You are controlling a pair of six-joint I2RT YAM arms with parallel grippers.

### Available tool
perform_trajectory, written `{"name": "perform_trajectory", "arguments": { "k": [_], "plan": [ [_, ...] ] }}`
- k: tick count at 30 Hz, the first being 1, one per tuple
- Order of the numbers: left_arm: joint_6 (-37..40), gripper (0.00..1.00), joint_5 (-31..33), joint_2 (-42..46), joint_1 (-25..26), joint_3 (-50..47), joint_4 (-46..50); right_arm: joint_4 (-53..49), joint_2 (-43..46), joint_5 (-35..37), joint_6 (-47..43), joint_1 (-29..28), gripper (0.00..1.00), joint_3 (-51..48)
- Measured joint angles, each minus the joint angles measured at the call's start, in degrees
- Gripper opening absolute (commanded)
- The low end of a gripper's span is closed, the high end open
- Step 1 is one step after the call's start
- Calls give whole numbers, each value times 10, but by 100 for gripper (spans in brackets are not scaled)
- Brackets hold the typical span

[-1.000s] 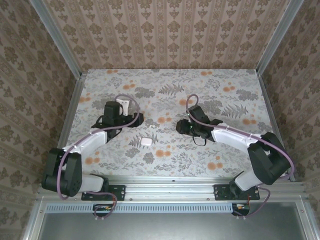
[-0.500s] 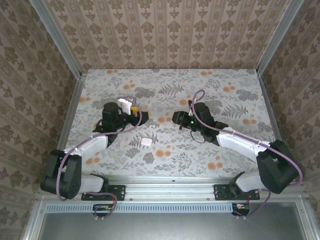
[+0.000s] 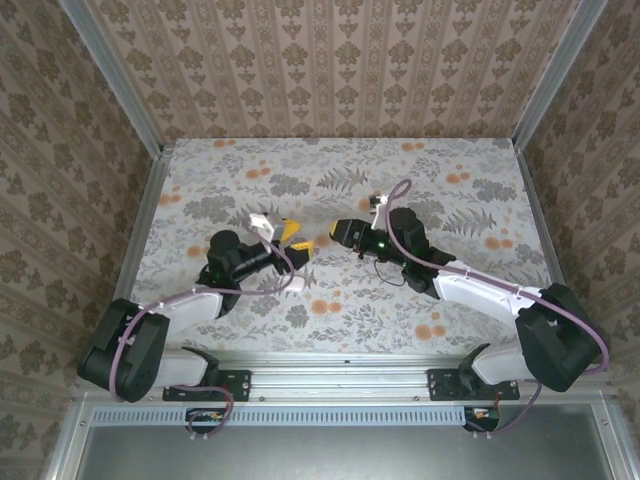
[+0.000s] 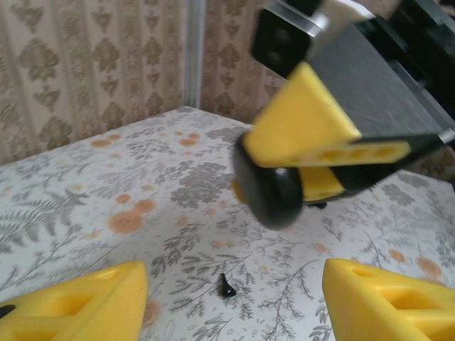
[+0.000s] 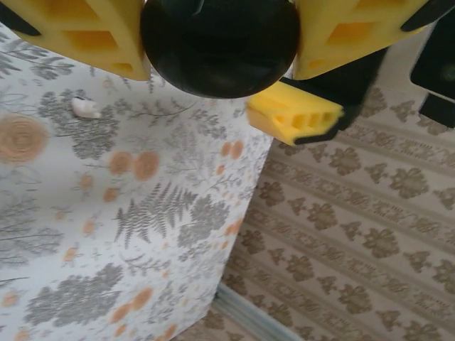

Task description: Insert wireless bluetooth earbuds into charging case

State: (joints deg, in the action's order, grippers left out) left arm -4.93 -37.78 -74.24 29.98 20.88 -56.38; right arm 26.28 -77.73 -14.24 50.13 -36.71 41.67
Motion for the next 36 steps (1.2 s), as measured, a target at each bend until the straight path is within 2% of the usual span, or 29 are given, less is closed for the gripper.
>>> {"name": "perform_trajectory", "arguments": {
  "k": [7,11,15,21,22,24,33,34,36],
  "plan": [
    [33,63,15,0,11,-7,-34,38,-14,-24,0,-26,43,1],
    [33,63,24,-1,17,-12,-70,49,-37,-32,-2,-35,43,4],
    [29,57,35,-13,19,-22,-94,60,-43,-34,-2,-39,43,4],
    [20,58,43,-15,19,-22,-108,81,-43,-34,-2,-41,43,4],
    [19,56,44,-15,19,-22,-110,83,-43,-34,-2,-41,43,4],
    [16,44,42,-15,20,-22,-110,85,-43,-32,-2,-41,43,4],
    [5,24,34,-15,30,-22,-114,87,-41,-26,-2,-41,44,4],
    [3,23,34,-15,30,-22,-113,87,-41,-26,-2,-41,45,4],
    [2,21,33,-11,30,-22,-108,82,-36,-24,-5,-41,54,4]
  ]
}}
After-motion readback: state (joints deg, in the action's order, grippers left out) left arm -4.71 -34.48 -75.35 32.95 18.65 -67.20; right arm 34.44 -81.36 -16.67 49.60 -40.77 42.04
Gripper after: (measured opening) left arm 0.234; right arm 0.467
